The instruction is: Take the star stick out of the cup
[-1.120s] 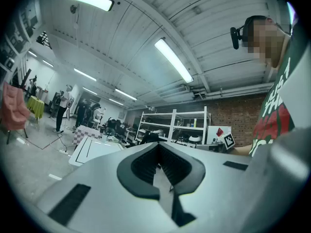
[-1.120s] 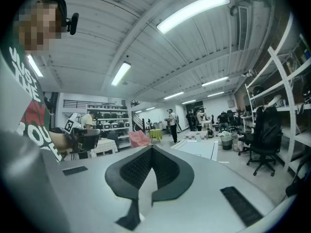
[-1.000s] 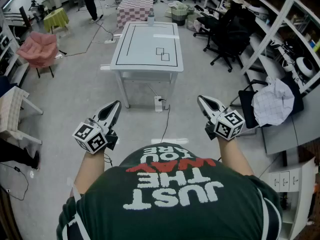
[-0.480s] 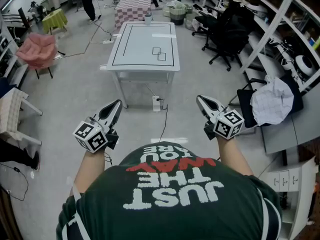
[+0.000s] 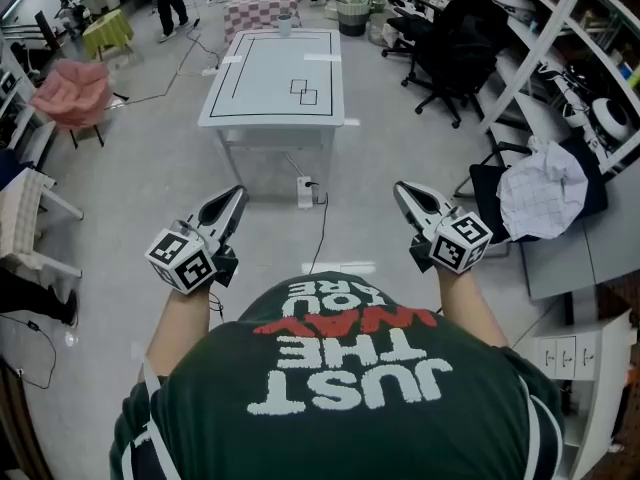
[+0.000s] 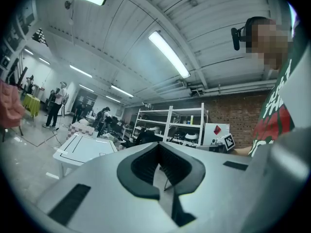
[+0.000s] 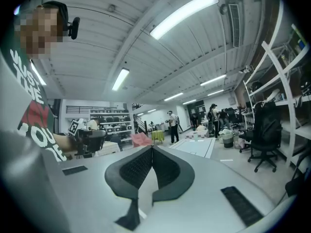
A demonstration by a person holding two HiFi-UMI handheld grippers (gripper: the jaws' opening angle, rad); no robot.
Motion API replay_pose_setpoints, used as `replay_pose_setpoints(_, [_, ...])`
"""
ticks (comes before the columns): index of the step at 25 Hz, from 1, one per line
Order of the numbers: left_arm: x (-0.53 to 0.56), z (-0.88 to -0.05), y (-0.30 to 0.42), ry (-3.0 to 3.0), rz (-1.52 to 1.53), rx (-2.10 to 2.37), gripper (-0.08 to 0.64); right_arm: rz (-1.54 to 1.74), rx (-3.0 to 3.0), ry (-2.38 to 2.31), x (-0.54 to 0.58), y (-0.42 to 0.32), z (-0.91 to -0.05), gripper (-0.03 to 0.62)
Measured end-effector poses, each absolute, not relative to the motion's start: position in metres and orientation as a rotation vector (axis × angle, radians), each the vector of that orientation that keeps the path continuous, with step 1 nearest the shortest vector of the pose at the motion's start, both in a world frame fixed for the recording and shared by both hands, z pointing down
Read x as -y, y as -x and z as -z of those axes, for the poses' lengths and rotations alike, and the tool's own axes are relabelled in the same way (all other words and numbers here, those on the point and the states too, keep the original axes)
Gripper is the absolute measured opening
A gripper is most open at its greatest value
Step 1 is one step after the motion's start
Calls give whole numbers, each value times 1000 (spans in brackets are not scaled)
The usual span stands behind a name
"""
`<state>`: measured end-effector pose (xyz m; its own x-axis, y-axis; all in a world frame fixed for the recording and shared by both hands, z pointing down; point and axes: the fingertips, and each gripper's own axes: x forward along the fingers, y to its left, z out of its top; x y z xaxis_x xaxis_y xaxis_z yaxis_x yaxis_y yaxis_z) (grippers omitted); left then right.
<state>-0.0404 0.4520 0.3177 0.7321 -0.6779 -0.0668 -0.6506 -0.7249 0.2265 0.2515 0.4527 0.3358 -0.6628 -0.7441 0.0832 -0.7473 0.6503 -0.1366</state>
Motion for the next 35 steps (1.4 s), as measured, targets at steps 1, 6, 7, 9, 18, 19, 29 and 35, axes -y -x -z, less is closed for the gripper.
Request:
replay_pose_setpoints(1, [-454, -318, 31, -2744, 212, 1063, 9, -255, 2838, -1280, -455, -260, -337, 32])
replay_pose_setpoints(6, [-464, -323, -7, -2725, 191, 1063, 9, -284, 2847, -1264, -465, -295, -345, 32])
replay_pose_setpoints(7, [-465, -324, -13, -2722, 187, 1063, 9, -287, 2850, -1260, -466, -301, -346, 32])
replay_pose_setpoints(9, [-466, -326, -23, -2721, 177, 1064, 9, -287, 2856, -1253, -468, -309, -349, 32])
replay_pose_setpoints(18, [-455, -325, -34, -2726, 166, 1065, 9, -269, 2861, -1224, -451, -316, -350, 32])
replay_pose_setpoints(19, [-451, -327, -31, -2725, 169, 1066, 9, -264, 2860, -1219, -445, -313, -350, 32])
replay_pose_setpoints(29, [-346, -359, 48, -2684, 241, 1056, 9, -238, 2798, -1192, -338, -238, -367, 32])
replay_pose_setpoints(35, [-211, -371, 132, -2722, 254, 972, 9, -210, 2791, -1276, -200, -152, -355, 32])
